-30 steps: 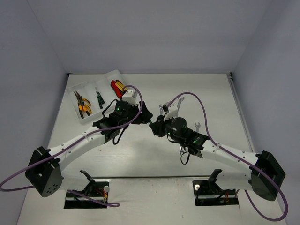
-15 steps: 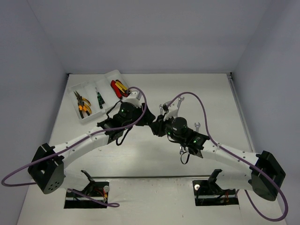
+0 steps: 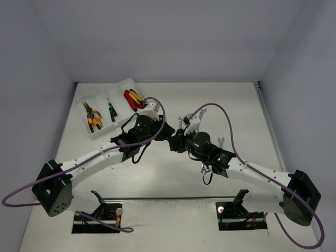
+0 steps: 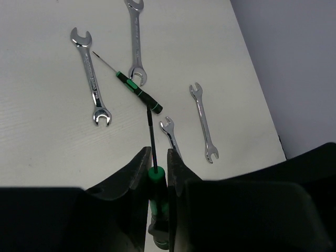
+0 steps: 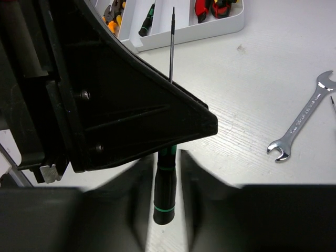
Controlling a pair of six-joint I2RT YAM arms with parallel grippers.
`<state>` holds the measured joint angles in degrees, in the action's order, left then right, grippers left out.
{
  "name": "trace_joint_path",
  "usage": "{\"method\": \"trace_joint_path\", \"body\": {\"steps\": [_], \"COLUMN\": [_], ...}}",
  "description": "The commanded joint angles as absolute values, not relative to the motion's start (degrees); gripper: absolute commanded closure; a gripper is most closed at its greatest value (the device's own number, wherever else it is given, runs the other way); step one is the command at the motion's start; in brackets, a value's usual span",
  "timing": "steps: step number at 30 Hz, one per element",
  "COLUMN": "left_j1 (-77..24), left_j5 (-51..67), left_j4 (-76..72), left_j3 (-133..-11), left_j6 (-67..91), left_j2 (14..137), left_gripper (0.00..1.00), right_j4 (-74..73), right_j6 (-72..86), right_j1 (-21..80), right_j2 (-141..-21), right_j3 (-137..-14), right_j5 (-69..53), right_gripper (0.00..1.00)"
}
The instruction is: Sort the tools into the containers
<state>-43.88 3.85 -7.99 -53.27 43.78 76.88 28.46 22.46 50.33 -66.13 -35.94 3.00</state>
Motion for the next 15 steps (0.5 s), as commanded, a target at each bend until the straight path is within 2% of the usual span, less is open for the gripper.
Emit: {"method": "trace_joint_path", "body": {"steps": [1, 3, 5, 15], "left_j1": [-43.57, -42.94, -41.28, -24.04], "left_j5": [2.00, 1.44, 1.22, 0.74], "left_j4": [-10.14, -9.21, -7.59, 7.05], "left_j3": [-54.63, -54.58, -55.00, -62.14], "left_j6": [43.59, 43.19, 42.60, 38.01], "left_j2": [75.03, 74.89, 74.77, 78.21], "left_gripper": [1.00, 1.00, 1.00, 1.00], "right_j4": [33.81, 32.77, 31.64, 24.03], "right_j6": [21.92, 21.56, 20.76, 18.03], "right_j1": [50.54, 50.46, 50.48, 49.83], "right_j2": [-64.41, -64.26, -63.69, -59.40], "right_j3": [-36.87, -37.08, -37.06, -35.28], "right_j5": [6.02, 7.04, 8.76, 16.85], "right_gripper": [0.61, 0.49, 0.41, 0.35]}}
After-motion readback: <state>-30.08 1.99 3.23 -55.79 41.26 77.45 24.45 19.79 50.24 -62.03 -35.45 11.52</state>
